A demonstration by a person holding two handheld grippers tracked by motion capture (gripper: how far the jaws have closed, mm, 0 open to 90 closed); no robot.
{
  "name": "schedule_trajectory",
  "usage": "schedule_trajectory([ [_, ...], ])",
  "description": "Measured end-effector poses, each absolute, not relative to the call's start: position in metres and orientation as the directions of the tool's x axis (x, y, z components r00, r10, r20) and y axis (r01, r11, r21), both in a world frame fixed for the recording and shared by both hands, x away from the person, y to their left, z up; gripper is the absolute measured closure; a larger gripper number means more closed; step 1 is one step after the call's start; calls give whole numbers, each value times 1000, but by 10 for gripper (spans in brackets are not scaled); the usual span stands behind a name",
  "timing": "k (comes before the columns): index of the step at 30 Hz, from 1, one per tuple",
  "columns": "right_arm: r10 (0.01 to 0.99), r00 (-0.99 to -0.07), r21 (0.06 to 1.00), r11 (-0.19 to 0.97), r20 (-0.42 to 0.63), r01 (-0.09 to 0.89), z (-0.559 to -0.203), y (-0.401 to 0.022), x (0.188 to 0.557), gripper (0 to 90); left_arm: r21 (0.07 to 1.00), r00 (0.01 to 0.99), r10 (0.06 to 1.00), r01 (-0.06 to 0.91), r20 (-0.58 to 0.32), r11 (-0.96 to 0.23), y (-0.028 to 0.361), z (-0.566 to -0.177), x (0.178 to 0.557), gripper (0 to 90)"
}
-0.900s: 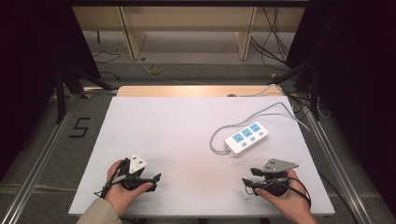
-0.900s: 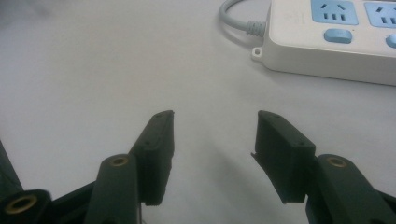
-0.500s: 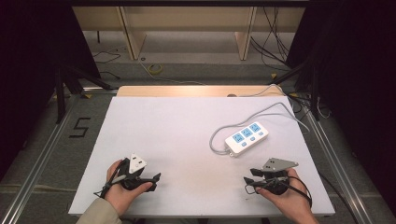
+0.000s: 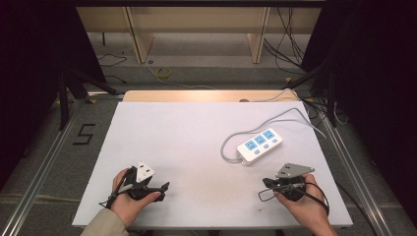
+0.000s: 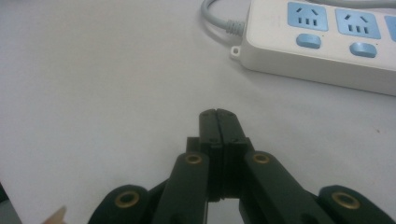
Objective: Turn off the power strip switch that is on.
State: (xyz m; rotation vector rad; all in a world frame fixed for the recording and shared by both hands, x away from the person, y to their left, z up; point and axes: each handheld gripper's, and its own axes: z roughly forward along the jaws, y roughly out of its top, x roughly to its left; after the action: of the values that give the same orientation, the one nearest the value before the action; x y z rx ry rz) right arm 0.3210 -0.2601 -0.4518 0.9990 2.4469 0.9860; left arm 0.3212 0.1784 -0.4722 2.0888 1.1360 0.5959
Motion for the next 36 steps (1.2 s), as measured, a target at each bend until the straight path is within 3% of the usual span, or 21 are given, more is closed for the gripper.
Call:
schedule_trajectory([
  [36,759,-648,647,525,-63,553,-441,-263,350,900,744,509,858,547,69,-384,176,-471,322,153],
])
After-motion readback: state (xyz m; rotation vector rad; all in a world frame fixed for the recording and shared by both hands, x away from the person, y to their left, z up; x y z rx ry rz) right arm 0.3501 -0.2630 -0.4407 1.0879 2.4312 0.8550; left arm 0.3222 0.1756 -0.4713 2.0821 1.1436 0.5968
